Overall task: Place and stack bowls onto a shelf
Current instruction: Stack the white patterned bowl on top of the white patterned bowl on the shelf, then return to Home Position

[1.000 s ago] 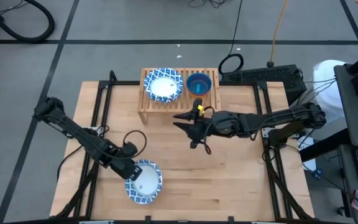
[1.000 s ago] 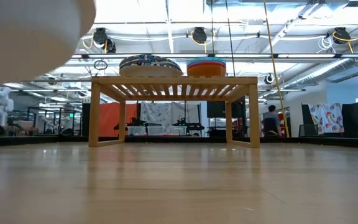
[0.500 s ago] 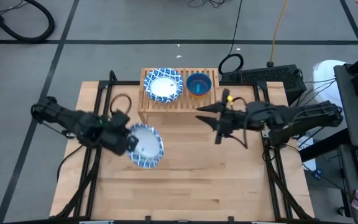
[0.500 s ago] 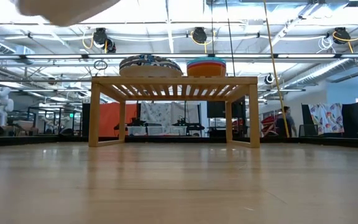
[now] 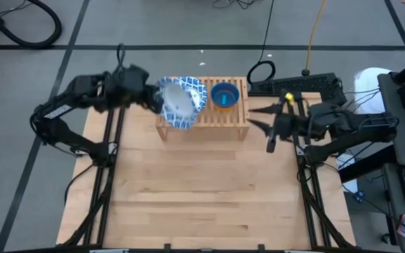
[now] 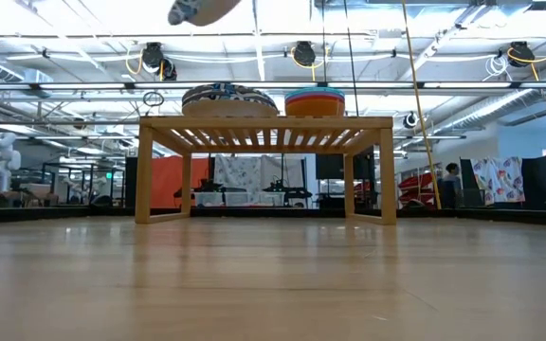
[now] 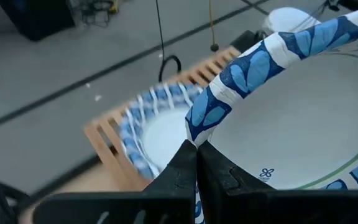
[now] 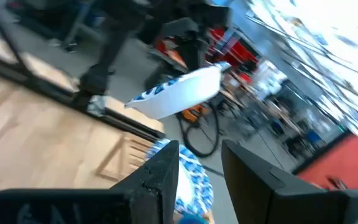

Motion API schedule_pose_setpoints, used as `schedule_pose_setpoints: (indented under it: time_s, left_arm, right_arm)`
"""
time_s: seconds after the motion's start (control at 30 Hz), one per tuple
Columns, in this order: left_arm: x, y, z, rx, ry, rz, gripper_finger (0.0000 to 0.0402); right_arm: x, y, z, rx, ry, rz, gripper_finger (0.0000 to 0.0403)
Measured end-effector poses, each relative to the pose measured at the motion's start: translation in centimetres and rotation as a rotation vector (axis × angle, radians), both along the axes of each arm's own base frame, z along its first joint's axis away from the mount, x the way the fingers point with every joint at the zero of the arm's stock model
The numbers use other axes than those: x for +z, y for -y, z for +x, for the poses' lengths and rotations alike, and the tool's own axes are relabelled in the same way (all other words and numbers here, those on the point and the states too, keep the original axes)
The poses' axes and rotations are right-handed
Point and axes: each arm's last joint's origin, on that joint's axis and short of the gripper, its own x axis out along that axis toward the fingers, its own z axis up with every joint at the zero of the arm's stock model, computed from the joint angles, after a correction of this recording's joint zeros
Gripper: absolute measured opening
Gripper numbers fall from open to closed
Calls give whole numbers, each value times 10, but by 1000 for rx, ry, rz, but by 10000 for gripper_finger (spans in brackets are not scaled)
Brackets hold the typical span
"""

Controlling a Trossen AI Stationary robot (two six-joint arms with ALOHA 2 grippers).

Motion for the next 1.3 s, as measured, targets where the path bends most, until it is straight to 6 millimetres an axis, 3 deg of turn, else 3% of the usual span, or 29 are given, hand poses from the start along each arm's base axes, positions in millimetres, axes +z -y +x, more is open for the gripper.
schedule_pose_setpoints:
  time_s: [0.17,0.37,0.67,0.97,1.3]
  left_arm:
    - [2,-40,8,20,-53,30,0]
    - [-23,-84,30,-4,-193,-24,0]
    - [-56,-132,46,-21,-318,-105,0]
    - [-71,-153,49,-79,-359,-160,4]
    - [-70,-153,51,-99,-372,-118,59]
  right_arm:
    - [8,7,-18,-145,62,37,114]
    - [12,13,-37,-247,97,68,114]
    - [14,15,-53,-249,104,85,114]
    - [13,15,-52,-246,98,76,114]
    - [14,15,-53,-246,98,74,114]
